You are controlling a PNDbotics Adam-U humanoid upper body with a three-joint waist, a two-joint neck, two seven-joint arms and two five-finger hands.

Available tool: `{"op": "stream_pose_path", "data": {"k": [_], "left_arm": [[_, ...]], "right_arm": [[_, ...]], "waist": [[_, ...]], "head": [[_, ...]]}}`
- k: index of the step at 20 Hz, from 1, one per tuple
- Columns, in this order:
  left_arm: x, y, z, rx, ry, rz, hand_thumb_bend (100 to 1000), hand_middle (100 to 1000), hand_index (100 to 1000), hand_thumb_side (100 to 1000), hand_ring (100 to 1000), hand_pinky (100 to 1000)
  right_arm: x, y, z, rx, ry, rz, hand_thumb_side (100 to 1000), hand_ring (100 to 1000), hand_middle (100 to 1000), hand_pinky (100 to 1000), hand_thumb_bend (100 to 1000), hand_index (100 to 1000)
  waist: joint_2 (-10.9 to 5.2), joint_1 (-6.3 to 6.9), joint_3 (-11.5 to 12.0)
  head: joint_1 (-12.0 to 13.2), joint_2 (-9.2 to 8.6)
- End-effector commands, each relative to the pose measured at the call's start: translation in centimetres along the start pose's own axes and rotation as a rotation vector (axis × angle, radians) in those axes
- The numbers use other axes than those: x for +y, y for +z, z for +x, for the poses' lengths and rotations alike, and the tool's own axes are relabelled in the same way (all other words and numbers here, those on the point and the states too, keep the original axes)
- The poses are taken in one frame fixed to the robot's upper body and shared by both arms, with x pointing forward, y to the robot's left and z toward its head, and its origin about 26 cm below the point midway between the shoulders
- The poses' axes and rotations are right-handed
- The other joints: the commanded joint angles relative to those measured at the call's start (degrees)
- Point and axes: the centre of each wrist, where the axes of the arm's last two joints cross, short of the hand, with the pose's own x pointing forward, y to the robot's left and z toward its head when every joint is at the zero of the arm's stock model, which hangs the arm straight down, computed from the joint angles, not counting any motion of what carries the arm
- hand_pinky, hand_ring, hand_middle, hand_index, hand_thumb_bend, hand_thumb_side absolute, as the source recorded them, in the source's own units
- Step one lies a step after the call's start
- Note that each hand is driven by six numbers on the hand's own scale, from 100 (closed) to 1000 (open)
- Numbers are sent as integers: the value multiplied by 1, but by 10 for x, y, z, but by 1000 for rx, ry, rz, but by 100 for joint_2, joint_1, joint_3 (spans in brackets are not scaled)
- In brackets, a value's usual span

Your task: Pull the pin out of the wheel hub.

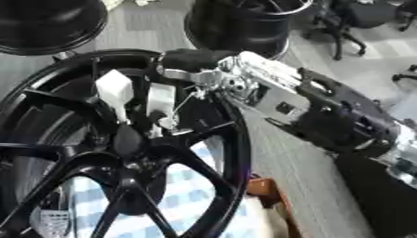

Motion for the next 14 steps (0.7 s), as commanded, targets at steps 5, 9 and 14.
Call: {"op": "stream_pose_path", "data": {"k": [5, 9, 14], "left_arm": [[-2, -2, 6, -16, -7, -8, 100, 594, 789, 738, 628, 790], [-2, -2, 6, -13, -7, -7, 100, 594, 787, 739, 629, 791], [-3, -2, 5, -6, -8, -9, 100, 595, 786, 742, 629, 791]], "right_arm": [[-5, 4, -3, 5, 2, -21, 143, 362, 474, 805, 100, 643], [-5, 4, -4, -9, -15, -36, 143, 309, 432, 790, 100, 591], [-8, 5, -5, -32, -27, -67, 157, 250, 385, 770, 100, 541]], "waist": [[-92, 31, -30], [-101, 31, -45], [-122, 36, -72]], "head": [[-44, 30], [-62, 30], [-90, 30]]}}
